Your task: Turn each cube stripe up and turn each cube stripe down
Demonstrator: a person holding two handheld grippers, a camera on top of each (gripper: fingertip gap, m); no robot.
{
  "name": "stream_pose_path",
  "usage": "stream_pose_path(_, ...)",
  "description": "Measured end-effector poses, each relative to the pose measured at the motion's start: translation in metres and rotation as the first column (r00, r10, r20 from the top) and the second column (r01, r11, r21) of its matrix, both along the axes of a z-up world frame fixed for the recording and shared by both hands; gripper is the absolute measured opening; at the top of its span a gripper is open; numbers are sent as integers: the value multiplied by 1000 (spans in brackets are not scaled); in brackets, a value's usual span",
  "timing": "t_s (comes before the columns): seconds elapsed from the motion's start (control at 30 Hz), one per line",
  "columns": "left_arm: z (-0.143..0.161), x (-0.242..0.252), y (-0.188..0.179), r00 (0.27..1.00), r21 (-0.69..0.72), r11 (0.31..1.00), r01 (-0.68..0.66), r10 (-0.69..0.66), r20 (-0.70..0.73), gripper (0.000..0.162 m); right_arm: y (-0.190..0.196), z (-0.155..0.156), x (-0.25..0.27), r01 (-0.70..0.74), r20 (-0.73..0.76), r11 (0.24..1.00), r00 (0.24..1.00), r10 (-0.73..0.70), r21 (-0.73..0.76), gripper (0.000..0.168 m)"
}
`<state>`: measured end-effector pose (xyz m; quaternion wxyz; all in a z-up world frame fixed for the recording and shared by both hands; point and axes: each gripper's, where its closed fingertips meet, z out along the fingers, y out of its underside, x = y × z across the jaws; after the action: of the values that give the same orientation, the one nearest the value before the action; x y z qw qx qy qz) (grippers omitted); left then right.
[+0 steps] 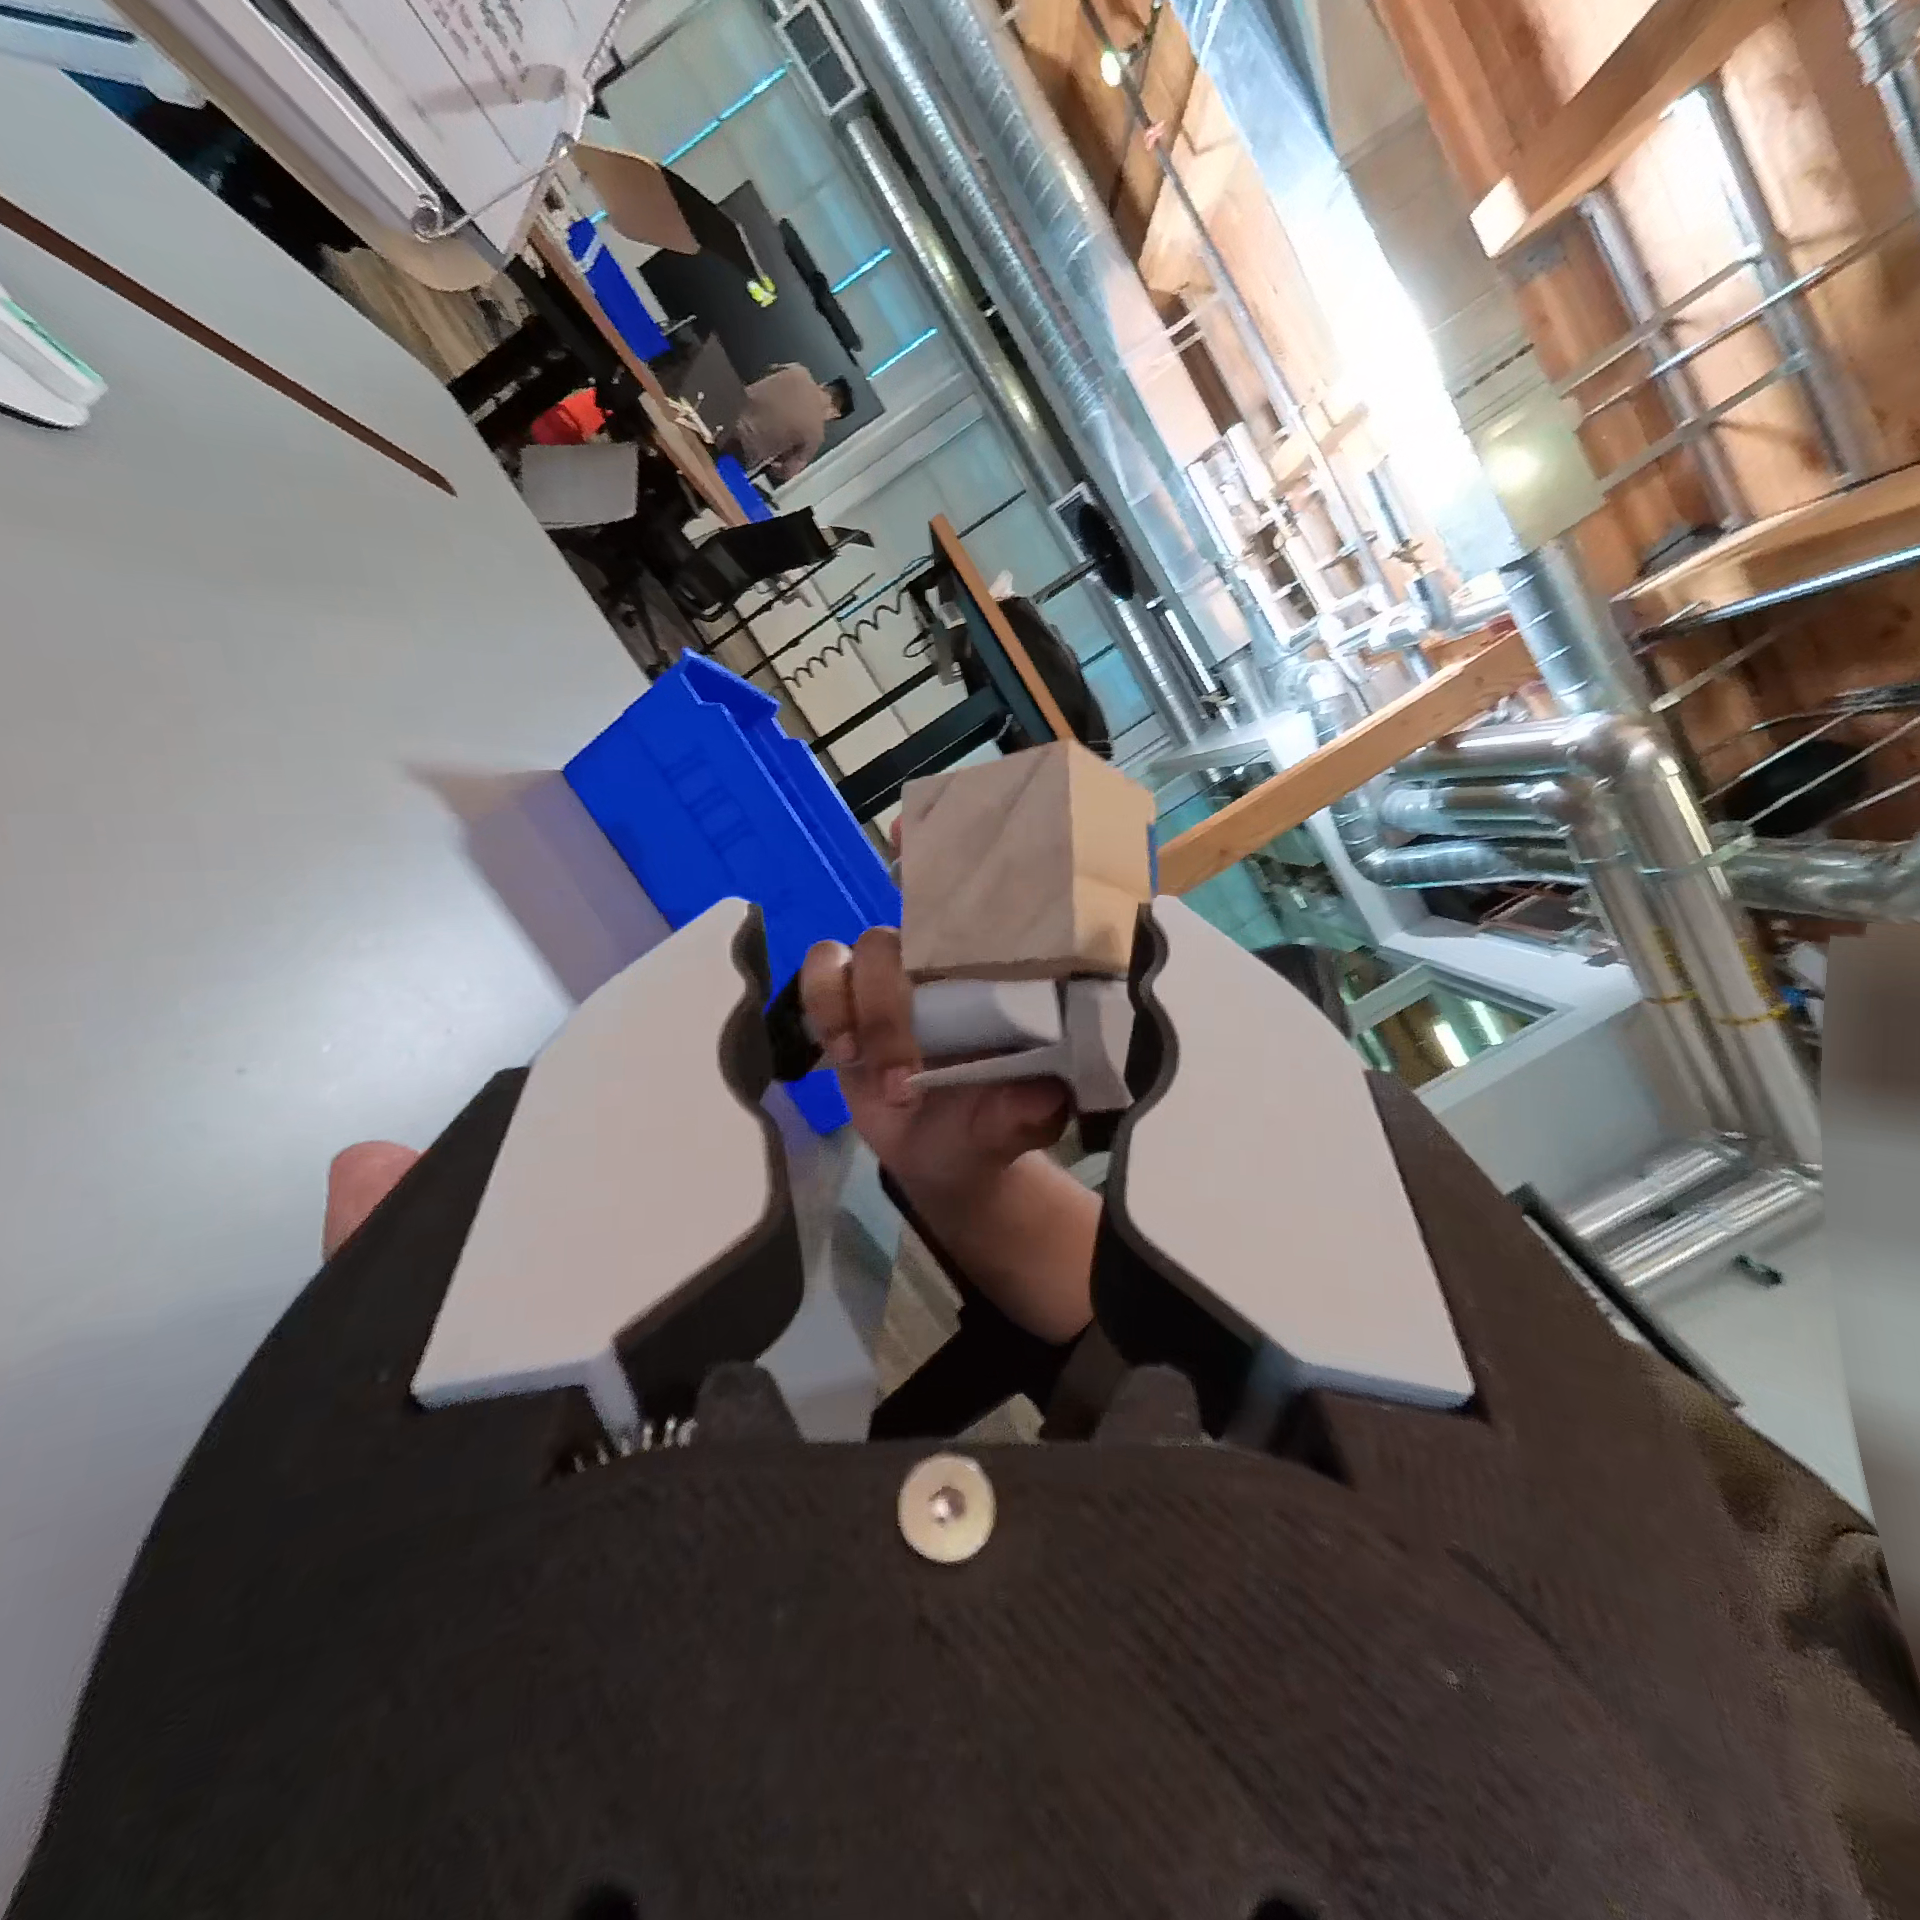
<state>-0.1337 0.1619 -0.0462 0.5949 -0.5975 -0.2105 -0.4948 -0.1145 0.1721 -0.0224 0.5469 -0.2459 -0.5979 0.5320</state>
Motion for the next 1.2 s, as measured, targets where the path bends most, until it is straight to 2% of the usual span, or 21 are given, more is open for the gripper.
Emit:
stream_pose_path(0.27, -39, -10, 4, 959, -157, 981, -112, 65, -277, 71, 34, 11, -3, 22, 315, 995, 949, 11, -102, 43)
stream_pose_path(0.37, -53, -12, 6, 928, -209, 967, -146, 61, -367, 70, 53, 14, 0, 73, 412, 996, 910, -43, -57, 43)
stream_pose_path(0.53, -69, -9, 9, 863, -268, 946, -184, 24, -505, 68, 101, 9, 15, 209, 590, 977, 783, -196, 46, 43)
stream_pose_path(0.63, -75, -8, 15, 807, -270, 940, -207, 7, -591, 66, 129, 19, 38, 288, 620, 956, 739, -264, 64, 43)
stream_pose_path(0.73, -77, -1, 26, 787, -269, 947, -176, -29, -616, 66, 154, 24, 66, 366, 668, 926, 667, -331, 92, 43)
stream_pose_path(0.9, -84, 16, 47, 763, -294, 950, -108, -110, -637, 66, 200, 21, 114, 532, 712, 836, 536, -454, 133, 43)
stream_pose_path(1.03, -83, 33, 64, 766, -286, 958, -22, -168, -621, 67, 256, 14, 160, 706, 687, 685, 407, -602, 181, 43)
stream_pose_path(1.1, -82, 42, 72, 778, -285, 958, 27, -199, -596, 67, 277, 1, 185, 761, 716, 624, 335, -612, 177, 43)
stream_pose_path(1.2, -83, 52, 82, 779, -288, 954, 79, -239, -579, 67, 293, -29, 214, 807, 793, 574, 257, -552, 138, 43)
